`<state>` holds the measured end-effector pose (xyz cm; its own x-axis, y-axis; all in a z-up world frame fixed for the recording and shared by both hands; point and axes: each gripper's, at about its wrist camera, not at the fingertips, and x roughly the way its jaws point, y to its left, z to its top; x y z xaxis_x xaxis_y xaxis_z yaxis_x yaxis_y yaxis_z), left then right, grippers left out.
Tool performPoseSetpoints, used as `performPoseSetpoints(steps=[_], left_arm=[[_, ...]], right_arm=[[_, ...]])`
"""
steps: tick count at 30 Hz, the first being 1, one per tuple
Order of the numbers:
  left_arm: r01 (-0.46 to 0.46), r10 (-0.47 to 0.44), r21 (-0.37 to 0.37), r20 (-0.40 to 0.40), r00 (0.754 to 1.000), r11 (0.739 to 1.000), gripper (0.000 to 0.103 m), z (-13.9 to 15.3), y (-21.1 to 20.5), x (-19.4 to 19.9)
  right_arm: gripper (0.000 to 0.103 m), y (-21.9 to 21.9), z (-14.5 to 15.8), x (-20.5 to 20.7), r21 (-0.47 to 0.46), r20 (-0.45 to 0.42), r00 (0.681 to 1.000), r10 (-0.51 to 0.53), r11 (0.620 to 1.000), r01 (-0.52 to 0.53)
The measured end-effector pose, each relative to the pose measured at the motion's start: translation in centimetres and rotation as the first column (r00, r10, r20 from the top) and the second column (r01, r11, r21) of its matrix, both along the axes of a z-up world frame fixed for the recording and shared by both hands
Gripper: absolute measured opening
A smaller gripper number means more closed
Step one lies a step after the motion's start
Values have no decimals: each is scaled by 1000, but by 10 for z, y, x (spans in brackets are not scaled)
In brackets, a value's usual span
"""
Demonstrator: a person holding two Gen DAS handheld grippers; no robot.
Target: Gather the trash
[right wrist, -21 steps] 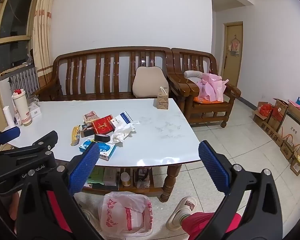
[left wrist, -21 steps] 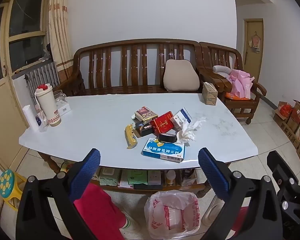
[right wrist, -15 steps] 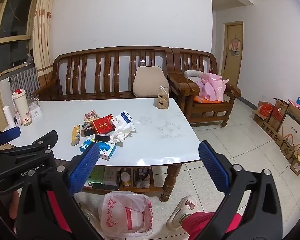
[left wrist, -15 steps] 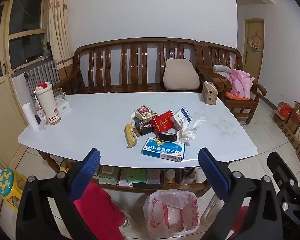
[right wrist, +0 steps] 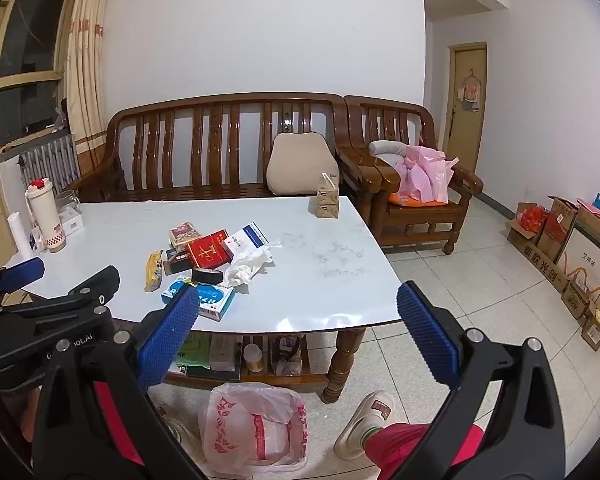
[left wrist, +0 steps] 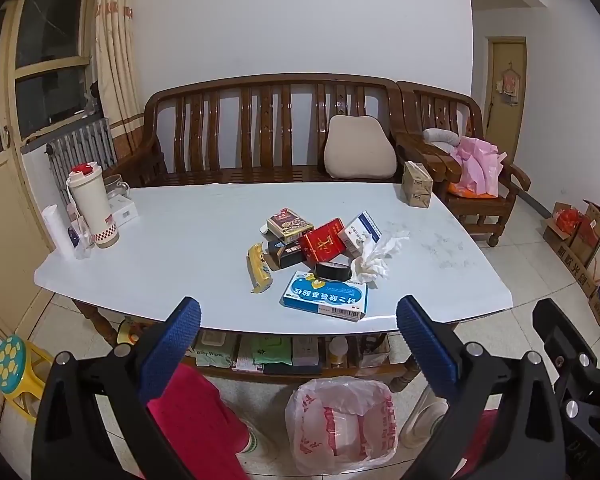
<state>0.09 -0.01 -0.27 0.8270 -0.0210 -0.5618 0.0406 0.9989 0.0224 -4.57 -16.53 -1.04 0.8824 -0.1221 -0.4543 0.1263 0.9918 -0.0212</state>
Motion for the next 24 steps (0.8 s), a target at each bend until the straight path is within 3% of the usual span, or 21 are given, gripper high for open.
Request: performPoseSetpoints(steps=[24], left_arm=[[-5, 4, -19, -30, 1000, 1000, 96, -4, 8, 4]], right_arm=[[97, 4, 1, -2, -3, 0, 1000, 4, 1000, -4]])
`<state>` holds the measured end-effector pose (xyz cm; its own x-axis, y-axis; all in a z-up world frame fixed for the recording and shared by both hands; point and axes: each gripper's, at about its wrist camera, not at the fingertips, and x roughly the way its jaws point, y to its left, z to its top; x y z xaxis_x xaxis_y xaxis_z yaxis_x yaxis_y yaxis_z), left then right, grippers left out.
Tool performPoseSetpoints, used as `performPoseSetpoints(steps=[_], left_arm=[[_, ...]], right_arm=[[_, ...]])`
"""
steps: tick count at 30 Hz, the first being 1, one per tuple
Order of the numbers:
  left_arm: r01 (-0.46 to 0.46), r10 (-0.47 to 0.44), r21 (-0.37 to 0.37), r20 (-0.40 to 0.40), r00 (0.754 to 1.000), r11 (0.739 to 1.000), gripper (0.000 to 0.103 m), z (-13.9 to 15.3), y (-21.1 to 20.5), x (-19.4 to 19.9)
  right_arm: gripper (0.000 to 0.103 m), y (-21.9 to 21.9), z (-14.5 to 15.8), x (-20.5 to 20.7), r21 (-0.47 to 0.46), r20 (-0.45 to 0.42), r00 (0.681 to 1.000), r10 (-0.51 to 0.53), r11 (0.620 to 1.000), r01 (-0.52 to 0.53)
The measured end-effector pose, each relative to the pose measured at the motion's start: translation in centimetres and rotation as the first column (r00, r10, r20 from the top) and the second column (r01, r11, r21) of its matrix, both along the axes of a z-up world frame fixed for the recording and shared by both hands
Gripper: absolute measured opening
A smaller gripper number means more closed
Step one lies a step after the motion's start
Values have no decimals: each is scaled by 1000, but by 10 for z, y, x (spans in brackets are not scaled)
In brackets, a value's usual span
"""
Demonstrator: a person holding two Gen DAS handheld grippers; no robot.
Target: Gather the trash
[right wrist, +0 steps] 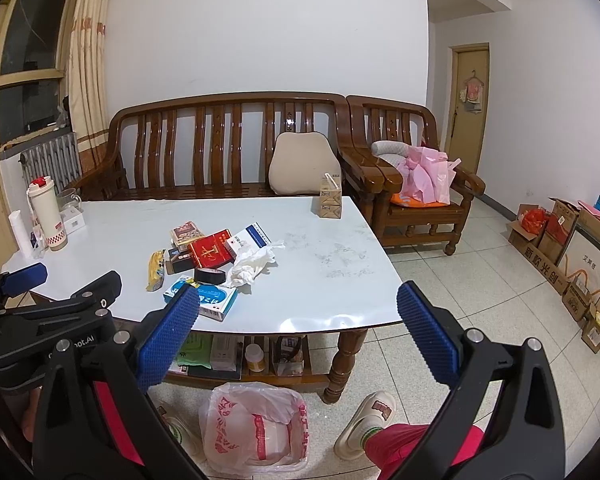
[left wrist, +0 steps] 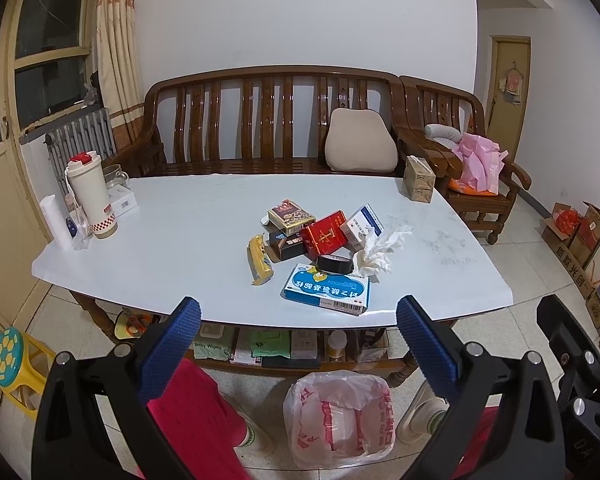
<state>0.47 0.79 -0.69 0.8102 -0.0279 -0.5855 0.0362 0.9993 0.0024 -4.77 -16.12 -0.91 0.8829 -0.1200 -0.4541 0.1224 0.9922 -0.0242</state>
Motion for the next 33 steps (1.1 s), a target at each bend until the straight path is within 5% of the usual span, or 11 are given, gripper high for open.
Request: performPoseSetpoints(steps=[33], left_arm=[[-3, 3, -10, -32, 999, 1000, 96, -4, 8, 10]], right_arm=[[97, 2, -5, 11, 2, -23, 999, 27, 1000, -27]])
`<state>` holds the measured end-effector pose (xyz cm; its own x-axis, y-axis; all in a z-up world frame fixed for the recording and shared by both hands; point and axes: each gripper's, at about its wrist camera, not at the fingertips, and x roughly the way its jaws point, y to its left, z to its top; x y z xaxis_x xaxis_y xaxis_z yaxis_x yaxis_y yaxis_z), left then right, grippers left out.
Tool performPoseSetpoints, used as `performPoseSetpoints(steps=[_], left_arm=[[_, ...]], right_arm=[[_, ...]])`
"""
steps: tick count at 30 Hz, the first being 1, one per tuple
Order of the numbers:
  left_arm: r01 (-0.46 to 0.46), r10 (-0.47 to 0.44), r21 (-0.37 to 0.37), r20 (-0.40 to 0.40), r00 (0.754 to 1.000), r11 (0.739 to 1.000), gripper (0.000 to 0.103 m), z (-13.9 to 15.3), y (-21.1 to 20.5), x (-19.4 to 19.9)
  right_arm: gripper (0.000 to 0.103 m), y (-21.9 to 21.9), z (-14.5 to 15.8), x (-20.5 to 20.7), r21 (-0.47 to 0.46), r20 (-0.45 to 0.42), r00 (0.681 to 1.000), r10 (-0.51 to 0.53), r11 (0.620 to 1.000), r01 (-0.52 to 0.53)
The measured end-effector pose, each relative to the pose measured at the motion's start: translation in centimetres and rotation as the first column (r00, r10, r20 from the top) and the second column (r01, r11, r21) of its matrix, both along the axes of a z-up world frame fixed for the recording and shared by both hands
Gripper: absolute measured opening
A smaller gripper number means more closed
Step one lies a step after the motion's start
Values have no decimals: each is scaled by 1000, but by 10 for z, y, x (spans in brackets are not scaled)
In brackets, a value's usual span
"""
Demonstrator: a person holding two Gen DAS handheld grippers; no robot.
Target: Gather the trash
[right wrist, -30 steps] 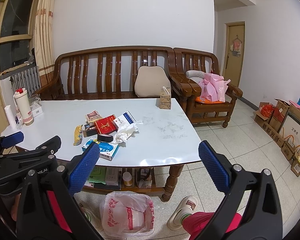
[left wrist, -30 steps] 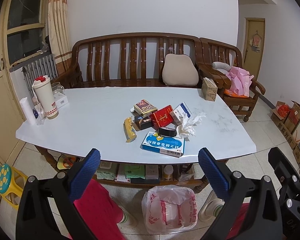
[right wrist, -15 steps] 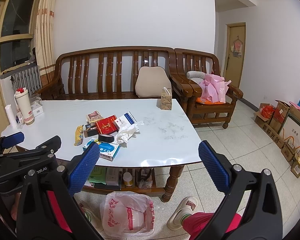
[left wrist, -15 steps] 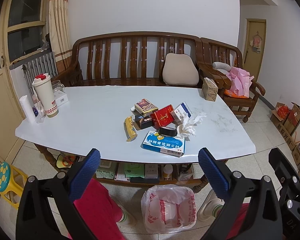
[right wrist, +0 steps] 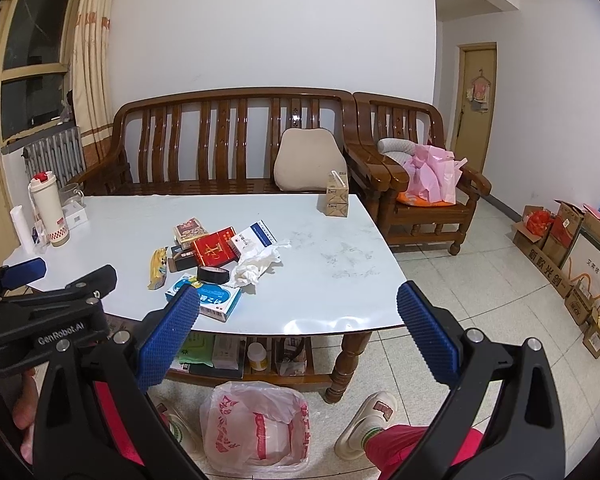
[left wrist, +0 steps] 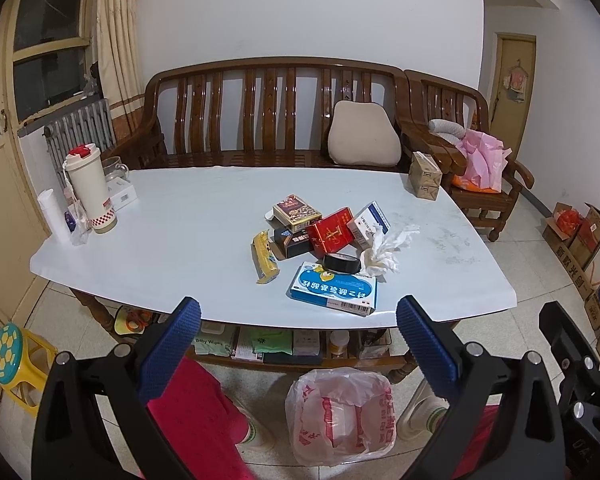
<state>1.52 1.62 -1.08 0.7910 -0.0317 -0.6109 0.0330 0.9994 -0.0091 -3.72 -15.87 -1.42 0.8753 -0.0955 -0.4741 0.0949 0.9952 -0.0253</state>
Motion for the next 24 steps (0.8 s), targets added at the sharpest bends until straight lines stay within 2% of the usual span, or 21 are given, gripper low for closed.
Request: performPoseSetpoints(steps=[5, 9, 12, 18, 24], left_arm=[[7, -7, -1, -31, 999, 1000, 96, 4, 6, 17], [5, -6, -16, -68, 998, 1000, 96, 7, 18, 33], [-8, 5, -32, -95, 995, 999, 96, 11, 28, 48], [-26, 16, -53, -180, 984, 998, 96, 13, 51, 83], [-73, 62, -37, -244, 968, 997, 96, 11, 72, 121]], right_arm=[[97, -8, -5, 25, 24, -41, 997, 65, 998, -64], [97, -6, -6, 41, -5, -58, 994, 96, 995, -97], [97, -7, -7, 55, 19, -79, 986, 147, 989, -146], [97, -26, -4, 95, 123, -137, 952, 275, 958, -259], [97, -45, 12, 130, 131, -164, 923, 347, 935, -329]])
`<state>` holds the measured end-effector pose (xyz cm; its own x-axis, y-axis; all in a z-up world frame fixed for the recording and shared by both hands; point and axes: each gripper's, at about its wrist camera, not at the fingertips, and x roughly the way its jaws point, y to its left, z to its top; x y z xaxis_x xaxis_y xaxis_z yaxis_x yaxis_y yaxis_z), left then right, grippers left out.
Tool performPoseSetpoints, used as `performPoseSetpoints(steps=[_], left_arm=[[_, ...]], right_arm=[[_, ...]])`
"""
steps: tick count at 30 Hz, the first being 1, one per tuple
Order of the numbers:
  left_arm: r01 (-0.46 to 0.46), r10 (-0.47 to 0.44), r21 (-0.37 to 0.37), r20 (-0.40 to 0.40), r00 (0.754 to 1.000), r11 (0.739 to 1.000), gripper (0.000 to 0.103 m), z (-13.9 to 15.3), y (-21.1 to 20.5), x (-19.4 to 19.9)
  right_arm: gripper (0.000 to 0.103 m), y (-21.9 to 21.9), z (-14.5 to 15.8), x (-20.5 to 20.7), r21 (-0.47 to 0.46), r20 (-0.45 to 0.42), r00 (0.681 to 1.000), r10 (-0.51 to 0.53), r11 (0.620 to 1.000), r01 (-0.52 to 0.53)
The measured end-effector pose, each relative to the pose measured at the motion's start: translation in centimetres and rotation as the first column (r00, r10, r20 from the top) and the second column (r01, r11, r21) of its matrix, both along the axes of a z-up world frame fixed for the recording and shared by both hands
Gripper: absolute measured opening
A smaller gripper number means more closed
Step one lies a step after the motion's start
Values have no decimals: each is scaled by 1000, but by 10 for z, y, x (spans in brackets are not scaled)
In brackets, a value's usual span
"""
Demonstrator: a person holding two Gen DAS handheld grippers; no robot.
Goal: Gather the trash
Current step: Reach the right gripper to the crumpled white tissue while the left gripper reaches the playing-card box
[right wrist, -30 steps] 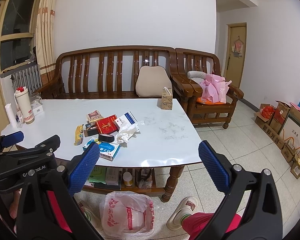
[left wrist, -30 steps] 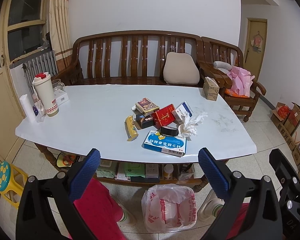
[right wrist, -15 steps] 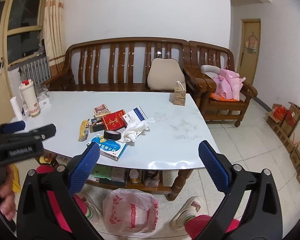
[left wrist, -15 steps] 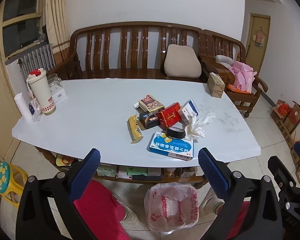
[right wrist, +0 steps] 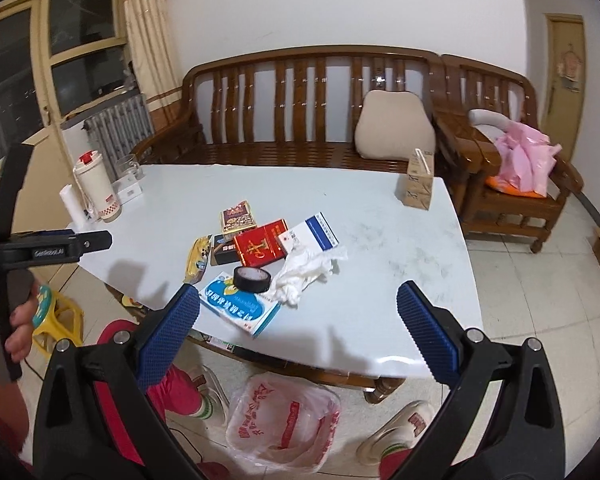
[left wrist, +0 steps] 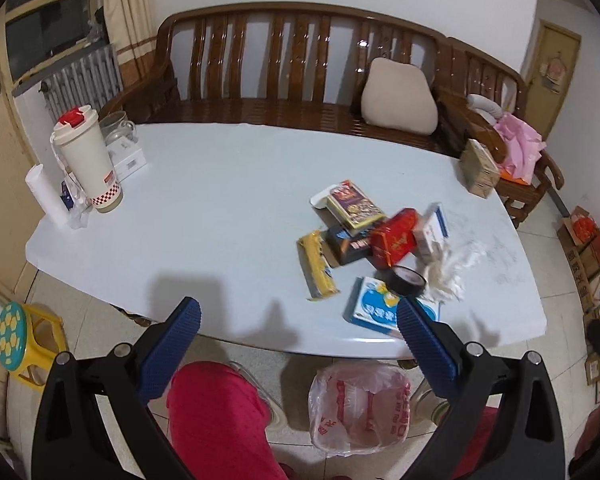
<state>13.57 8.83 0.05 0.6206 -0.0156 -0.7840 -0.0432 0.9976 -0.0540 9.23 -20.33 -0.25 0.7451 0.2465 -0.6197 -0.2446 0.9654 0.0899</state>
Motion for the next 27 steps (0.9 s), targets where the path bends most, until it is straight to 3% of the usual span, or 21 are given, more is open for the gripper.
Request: performPoseSetpoints(steps=[8, 13, 21, 27], left_arm=[[47, -42, 41, -98, 994, 998, 96, 4, 2, 63], [75, -61, 81, -159, 985, 994, 96, -1, -19, 106], [111, -87, 74, -274, 958, 991, 96, -24, -49, 155], [65, -47, 42, -340, 939, 997, 96, -44, -52, 189]], right_arm=[[97, -10, 4, 47, -117, -26, 999, 26, 993, -29], [97, -4, 7, 77, -169, -34, 994, 104, 980, -108], [97, 4, 6, 119, -291, -43, 967, 250, 923, -251], [97, 12, -19, 143, -322, -136, 940, 314, 883, -342]])
